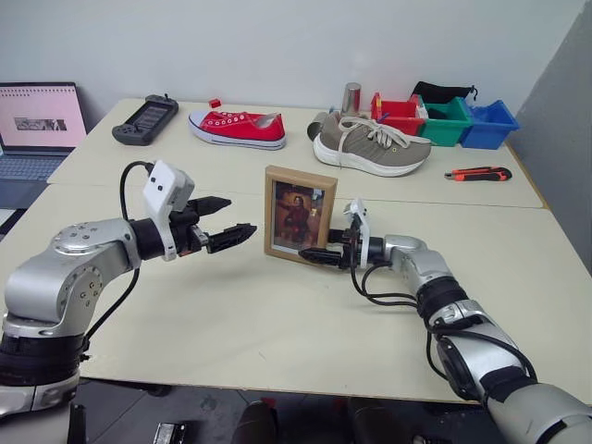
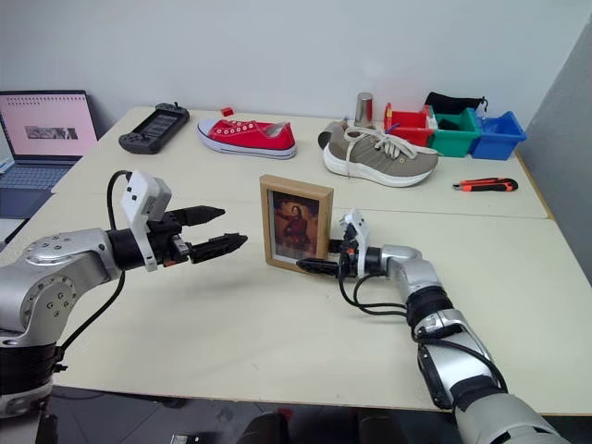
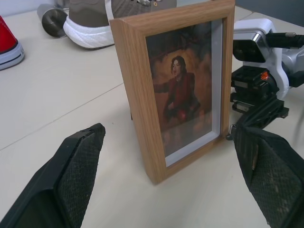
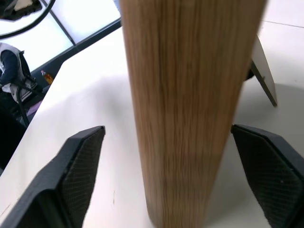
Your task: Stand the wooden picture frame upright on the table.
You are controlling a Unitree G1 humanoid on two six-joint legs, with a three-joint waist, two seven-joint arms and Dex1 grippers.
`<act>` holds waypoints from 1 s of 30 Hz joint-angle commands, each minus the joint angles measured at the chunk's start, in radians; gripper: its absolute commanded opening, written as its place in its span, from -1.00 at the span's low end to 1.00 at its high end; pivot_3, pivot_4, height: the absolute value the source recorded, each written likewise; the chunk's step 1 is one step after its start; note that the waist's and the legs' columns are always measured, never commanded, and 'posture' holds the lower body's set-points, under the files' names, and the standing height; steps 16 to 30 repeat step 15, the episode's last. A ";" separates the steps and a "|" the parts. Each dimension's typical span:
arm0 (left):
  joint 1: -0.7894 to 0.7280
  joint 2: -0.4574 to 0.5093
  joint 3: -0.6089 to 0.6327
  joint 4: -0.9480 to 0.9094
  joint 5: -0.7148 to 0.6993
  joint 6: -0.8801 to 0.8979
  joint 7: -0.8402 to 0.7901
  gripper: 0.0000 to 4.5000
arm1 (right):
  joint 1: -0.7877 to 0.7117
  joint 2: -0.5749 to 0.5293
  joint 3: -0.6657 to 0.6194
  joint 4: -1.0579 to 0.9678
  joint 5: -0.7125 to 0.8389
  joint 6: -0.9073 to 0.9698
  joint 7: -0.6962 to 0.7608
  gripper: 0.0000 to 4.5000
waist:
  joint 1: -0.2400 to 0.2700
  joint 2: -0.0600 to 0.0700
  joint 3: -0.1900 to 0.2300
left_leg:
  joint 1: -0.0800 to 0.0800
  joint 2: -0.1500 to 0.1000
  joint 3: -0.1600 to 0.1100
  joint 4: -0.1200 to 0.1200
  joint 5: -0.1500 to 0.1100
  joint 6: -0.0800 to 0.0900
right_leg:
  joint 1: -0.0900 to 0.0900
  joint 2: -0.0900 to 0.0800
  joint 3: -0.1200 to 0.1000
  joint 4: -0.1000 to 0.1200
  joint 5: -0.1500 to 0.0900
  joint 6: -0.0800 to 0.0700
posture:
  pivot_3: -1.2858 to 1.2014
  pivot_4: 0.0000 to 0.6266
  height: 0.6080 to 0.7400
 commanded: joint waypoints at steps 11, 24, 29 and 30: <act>-0.045 -0.001 -0.018 0.149 0.076 -0.050 -0.073 1.00 | 0.368 -0.514 -0.121 -1.061 0.029 0.508 -0.134 0.99 | 0.008 0.000 0.000 | 0.000 0.001 0.000 0.000 0.000 0.000 | -0.001 0.002 0.002 -0.001 0.000 0.000 | 0.03 -0.52 1.00; -0.045 -0.031 -0.030 0.165 0.092 -0.060 -0.074 1.00 | 0.354 -0.393 -0.206 -1.304 0.158 0.787 -0.324 0.99 | 0.001 0.000 0.000 | 0.002 0.001 -0.001 0.000 0.000 0.000 | 0.000 0.002 0.002 0.000 0.000 0.000 | 0.03 -0.52 1.00; -0.045 -0.031 -0.030 0.165 0.092 -0.060 -0.074 1.00 | 0.354 -0.393 -0.206 -1.304 0.158 0.787 -0.324 0.99 | 0.001 0.000 0.000 | 0.002 0.001 -0.001 0.000 0.000 0.000 | 0.000 0.002 0.002 0.000 0.000 0.000 | 0.03 -0.52 1.00; -0.045 -0.031 -0.030 0.165 0.092 -0.060 -0.074 1.00 | 0.354 -0.393 -0.206 -1.304 0.158 0.787 -0.324 0.99 | 0.001 0.000 0.000 | 0.002 0.001 -0.001 0.000 0.000 0.000 | 0.000 0.002 0.002 0.000 0.000 0.000 | 0.03 -0.52 1.00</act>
